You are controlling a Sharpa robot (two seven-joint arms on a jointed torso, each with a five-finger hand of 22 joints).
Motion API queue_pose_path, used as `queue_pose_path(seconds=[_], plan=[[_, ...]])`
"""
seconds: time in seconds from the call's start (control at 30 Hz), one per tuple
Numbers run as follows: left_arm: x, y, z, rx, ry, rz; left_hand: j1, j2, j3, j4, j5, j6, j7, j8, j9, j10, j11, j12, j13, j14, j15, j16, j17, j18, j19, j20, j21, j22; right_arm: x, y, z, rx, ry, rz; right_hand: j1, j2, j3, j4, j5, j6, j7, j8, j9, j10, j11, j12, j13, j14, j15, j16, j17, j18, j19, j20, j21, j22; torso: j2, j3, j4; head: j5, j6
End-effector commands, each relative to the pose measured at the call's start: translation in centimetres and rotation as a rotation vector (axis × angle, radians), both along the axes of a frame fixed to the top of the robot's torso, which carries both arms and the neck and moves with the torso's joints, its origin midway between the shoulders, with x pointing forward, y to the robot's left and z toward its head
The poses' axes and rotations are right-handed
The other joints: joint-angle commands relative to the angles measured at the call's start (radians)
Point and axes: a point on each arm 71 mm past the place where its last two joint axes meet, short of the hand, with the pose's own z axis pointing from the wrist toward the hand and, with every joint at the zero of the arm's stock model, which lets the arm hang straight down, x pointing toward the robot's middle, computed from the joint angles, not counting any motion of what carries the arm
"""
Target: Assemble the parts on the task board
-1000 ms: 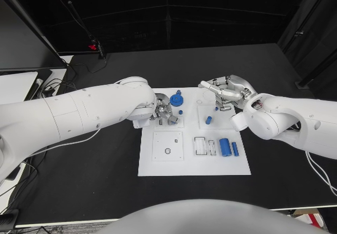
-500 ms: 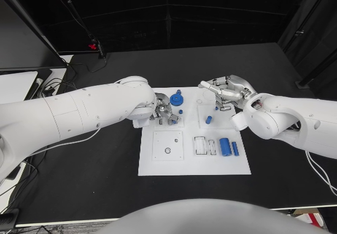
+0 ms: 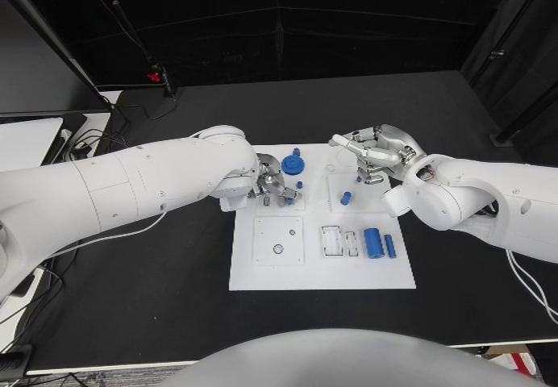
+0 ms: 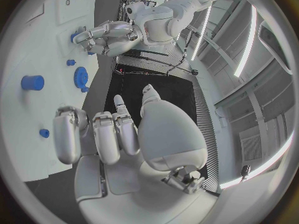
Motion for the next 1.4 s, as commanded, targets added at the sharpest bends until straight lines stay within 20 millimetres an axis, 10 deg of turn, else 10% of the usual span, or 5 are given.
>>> queue_pose_path(seconds=[0.03,0.93,1.13,1.4], plan=[[0.07,-0.06,0.12,-0.003,-0.008,0.001,-0.01,0.0,-0.006,0.001,-0.007,0.009,0.002,-0.005,0.002,0.106,0.004,0.003,0.263,0.109,0.004,0.001,0.263,-0.007,0.104,0.0,0.003,0.263,-0.02,0.12,0.06,0.005,0.001,0.009,-0.002,0.008,-0.005,0.001,0.006,-0.007,0.012,0.006,0.0,0.104,0.007,0.003,0.263,0.104,0.005,0.002,0.263,0.019,-0.003,0.0,-0.003,0.202,0.0,-0.0002,-0.0007,0.0,0.0],[0.39,-0.07,0.03,0.025,-0.003,0.017,0.037,0.008,0.011,-0.003,-0.014,-0.009,0.0,0.011,0.045,0.106,0.003,0.003,0.263,0.109,0.001,0.001,0.263,-0.007,0.104,0.0,0.003,0.263,-0.03,0.22,0.01,0.005,0.006,0.012,0.002,0.011,-0.006,0.001,0.008,-0.009,0.012,0.01,0.001,0.104,0.007,0.003,0.263,0.104,0.005,0.002,0.263,0.019,-0.003,0.0,-0.003,0.202,0.0,0.0009,0.0008,0.0,-0.004],[0.41,-0.06,0.0,0.03,0.001,0.015,0.087,0.013,0.021,-0.002,-0.146,-0.001,-0.004,0.01,0.067,0.106,-0.001,0.003,0.263,0.109,-0.002,0.001,0.263,-0.007,0.104,-0.004,0.003,0.263,-0.02,0.21,0.0,0.005,0.006,0.011,0.002,0.011,-0.006,0.001,0.008,-0.009,0.012,0.01,0.001,0.104,0.007,0.003,0.263,0.104,0.005,0.002,0.263,0.019,-0.003,0.0,-0.003,0.202,-0.001,-0.0001,-0.0011,0.001,-0.004],[0.4,-0.16,0.02,0.022,0.0,0.008,0.058,0.003,-0.01,0.0,-0.186,0.0,0.002,0.002,0.075,0.106,0.004,0.003,0.263,0.109,0.0,0.001,0.263,-0.007,0.104,-0.003,0.003,0.263,-0.01,0.16,-0.02,0.004,0.007,0.009,0.004,0.014,-0.007,0.001,0.007,-0.01,0.012,0.012,0.001,0.104,0.007,0.003,0.263,0.104,0.005,0.002,0.263,0.019,-0.004,0.0,-0.004,0.201,-0.001,-0.0008,-0.0023,-0.003,-0.004]])
